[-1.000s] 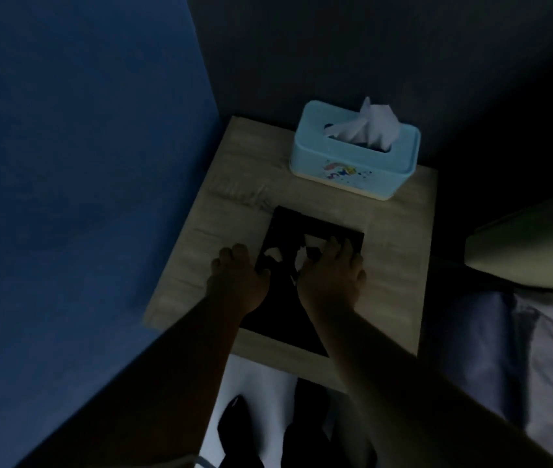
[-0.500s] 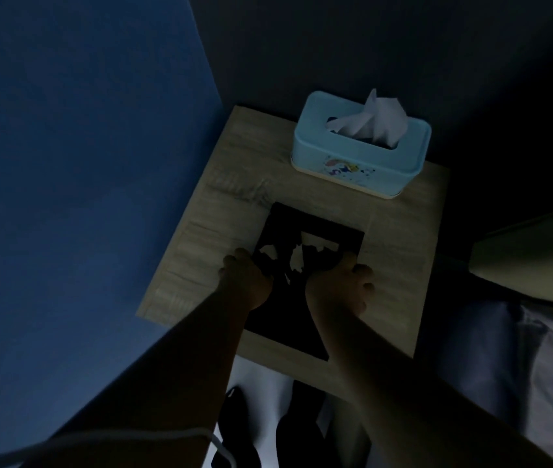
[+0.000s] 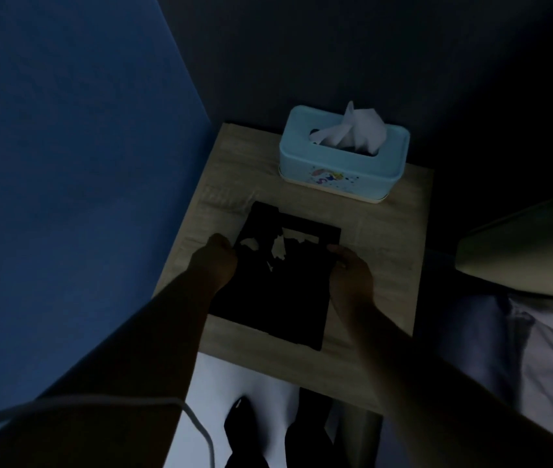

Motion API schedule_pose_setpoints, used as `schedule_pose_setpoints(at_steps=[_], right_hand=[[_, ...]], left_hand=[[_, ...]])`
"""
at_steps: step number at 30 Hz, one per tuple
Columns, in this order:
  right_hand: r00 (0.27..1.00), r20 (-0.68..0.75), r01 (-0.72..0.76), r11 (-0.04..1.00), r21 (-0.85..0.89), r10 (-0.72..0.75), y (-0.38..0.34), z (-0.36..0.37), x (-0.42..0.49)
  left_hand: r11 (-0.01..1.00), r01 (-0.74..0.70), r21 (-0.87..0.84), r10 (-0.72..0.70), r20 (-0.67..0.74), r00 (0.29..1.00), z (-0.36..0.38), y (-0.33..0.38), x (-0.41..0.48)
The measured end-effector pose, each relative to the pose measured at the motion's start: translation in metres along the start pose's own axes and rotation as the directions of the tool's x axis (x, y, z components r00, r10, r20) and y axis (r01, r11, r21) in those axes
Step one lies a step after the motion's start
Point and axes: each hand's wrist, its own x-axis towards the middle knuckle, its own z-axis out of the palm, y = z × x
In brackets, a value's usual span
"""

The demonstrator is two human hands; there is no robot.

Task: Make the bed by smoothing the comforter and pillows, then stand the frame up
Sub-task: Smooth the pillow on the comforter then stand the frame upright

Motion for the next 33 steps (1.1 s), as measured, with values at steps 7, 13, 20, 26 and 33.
schedule_pose_setpoints(at_steps=[7,13,20,26,33], right_hand=[[0.973,0.106,0.211,0.976,-0.052,-0.204,-0.001,-0.01,-0.003],[0.867,0.196,0.498,0.793,-0.35,-0.458,0.006,-0.018,-0.002],[0.837,0.187,0.519,0.637,-0.57,-0.514,0.009,-0.012,-0.011],[0.832,0.151,0.502,0.608,-0.615,-0.535,0.007,0.003,-0.019],[0.787,0.226,0.584,0.576,-0.572,-0.574,-0.006,-0.002,-0.009]], left_hand=[[0.999,-0.034,-0.024,0.035,0.064,0.997,-0.023,0.016,0.003],[0.959,0.072,-0.273,-0.021,0.184,0.983,-0.037,0.022,0.0],[0.514,0.272,-0.814,0.027,0.332,0.943,-0.054,0.009,-0.004],[0.24,0.316,-0.918,0.208,0.367,0.907,-0.06,0.006,-0.016],[0.391,0.219,-0.894,0.24,0.328,0.914,-0.056,0.002,-0.022]])
